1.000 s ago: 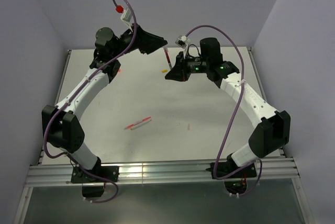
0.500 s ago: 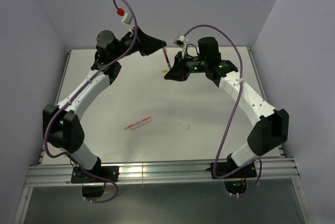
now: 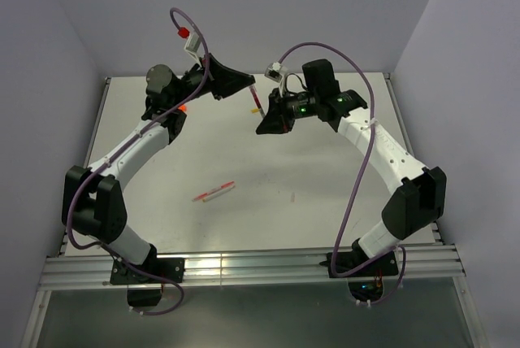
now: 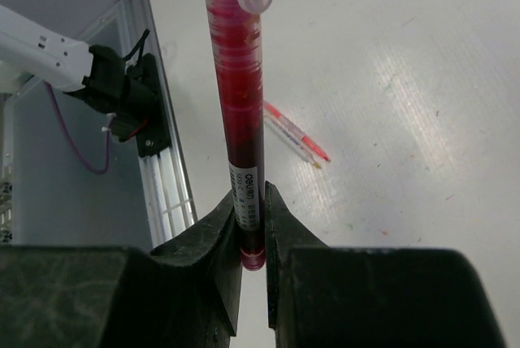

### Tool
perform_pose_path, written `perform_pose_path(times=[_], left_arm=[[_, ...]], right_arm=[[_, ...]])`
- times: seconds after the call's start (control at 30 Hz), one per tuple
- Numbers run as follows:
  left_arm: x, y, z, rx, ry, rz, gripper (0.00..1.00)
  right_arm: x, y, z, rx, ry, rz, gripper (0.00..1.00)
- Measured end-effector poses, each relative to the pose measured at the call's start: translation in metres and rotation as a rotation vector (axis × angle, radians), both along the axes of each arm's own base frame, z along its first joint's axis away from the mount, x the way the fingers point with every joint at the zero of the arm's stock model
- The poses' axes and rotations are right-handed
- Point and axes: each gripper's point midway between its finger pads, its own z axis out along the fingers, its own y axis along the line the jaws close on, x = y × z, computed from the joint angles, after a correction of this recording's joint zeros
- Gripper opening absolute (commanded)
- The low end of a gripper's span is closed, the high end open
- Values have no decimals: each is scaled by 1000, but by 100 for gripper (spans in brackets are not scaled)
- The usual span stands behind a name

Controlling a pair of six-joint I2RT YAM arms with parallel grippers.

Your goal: Insert the pens into the pen caps

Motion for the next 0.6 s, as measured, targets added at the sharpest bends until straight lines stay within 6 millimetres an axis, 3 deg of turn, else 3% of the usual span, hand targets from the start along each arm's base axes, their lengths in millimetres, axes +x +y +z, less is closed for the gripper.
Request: perform_pose_path(times=[0.3,0.6], left_arm=[[-21,-2,-12,-7,-61,-46,0],[-30,-10,-10,7,-143,-56,0]], right_arm=[[-25,-4,-5,-14,91,75,0],[-31,-5,-4,-37,125,112,0]])
